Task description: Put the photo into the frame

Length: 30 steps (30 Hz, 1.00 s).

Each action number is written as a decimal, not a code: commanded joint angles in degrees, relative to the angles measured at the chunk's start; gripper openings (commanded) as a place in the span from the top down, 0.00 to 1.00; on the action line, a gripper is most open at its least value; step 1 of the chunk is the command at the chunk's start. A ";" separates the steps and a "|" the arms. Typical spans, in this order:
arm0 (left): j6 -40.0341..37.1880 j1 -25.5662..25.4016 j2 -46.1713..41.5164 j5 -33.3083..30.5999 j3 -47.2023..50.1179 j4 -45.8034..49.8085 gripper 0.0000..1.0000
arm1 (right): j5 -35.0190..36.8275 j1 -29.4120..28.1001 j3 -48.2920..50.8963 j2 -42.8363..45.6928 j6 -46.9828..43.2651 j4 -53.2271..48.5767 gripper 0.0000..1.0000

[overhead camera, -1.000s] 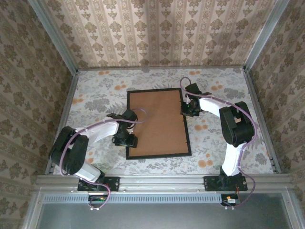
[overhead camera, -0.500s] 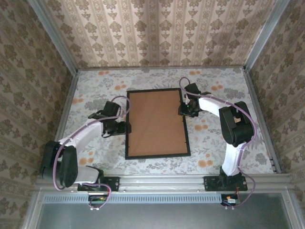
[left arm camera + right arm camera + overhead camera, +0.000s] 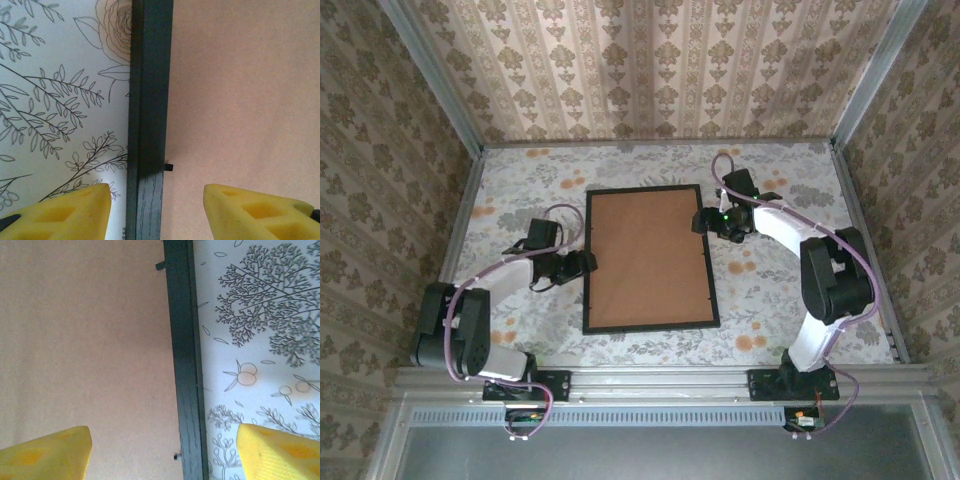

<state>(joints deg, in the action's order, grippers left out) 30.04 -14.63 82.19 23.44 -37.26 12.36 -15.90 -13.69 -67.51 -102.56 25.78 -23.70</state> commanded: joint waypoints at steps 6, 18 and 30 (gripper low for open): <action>0.10 -1.98 2.98 3.75 1.04 -4.63 0.40 | -7.22 -0.13 -3.49 -7.48 2.15 4.67 0.23; 5.19 -17.29 4.16 8.62 2.05 -14.44 0.40 | -14.75 -1.83 -17.45 -17.56 4.95 6.06 0.34; -12.48 -23.72 -4.41 -0.24 -5.60 -4.96 0.38 | 6.29 -0.35 -18.08 -7.02 -3.66 -5.01 0.20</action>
<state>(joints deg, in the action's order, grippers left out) 25.15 -40.45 82.89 27.07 -38.11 6.13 -15.18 -13.78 -89.43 -118.10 24.84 -22.59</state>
